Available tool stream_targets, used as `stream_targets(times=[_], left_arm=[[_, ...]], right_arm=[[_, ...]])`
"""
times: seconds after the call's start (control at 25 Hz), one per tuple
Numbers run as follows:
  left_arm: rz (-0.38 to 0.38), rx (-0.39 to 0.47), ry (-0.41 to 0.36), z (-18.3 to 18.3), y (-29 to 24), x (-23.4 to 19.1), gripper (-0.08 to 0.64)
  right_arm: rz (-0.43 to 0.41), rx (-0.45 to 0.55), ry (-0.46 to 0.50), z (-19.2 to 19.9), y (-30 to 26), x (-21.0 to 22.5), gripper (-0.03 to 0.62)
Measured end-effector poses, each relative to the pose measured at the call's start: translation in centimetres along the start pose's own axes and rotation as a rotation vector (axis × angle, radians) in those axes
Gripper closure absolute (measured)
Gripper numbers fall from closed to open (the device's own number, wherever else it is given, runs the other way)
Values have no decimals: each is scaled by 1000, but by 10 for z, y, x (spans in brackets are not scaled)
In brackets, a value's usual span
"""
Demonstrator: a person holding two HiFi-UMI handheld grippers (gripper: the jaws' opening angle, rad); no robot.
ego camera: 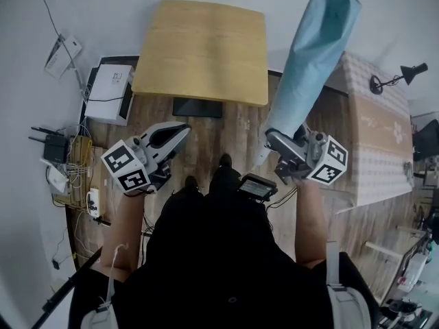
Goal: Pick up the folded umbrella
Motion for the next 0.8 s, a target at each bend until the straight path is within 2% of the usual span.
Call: stream_targets(times=[0.2,0.36,0.56,0.8], left_arm=[[-1,18,12,9,35,28,551],[-17,18,-4,9,20,30,551],[-32,26,-29,7,18,62,551],[-23,1,-33,34,-19,100,551]], right_arm=[[-6,-17,0,21,6,-40,318],[-29,4,-16,12,15,-27,319],[-67,41,-33,4,33,-42,318],[-58,19,-63,0,89,-45,319]])
Point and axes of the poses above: the fingertips, and each gripper's own axes: y backward along the fingers, x to its right, z out of its underside, the point moved 4 cm from there along y, backward along the fingers, and after that the axes turned 9 degrees about x, right-handed, at the moved point
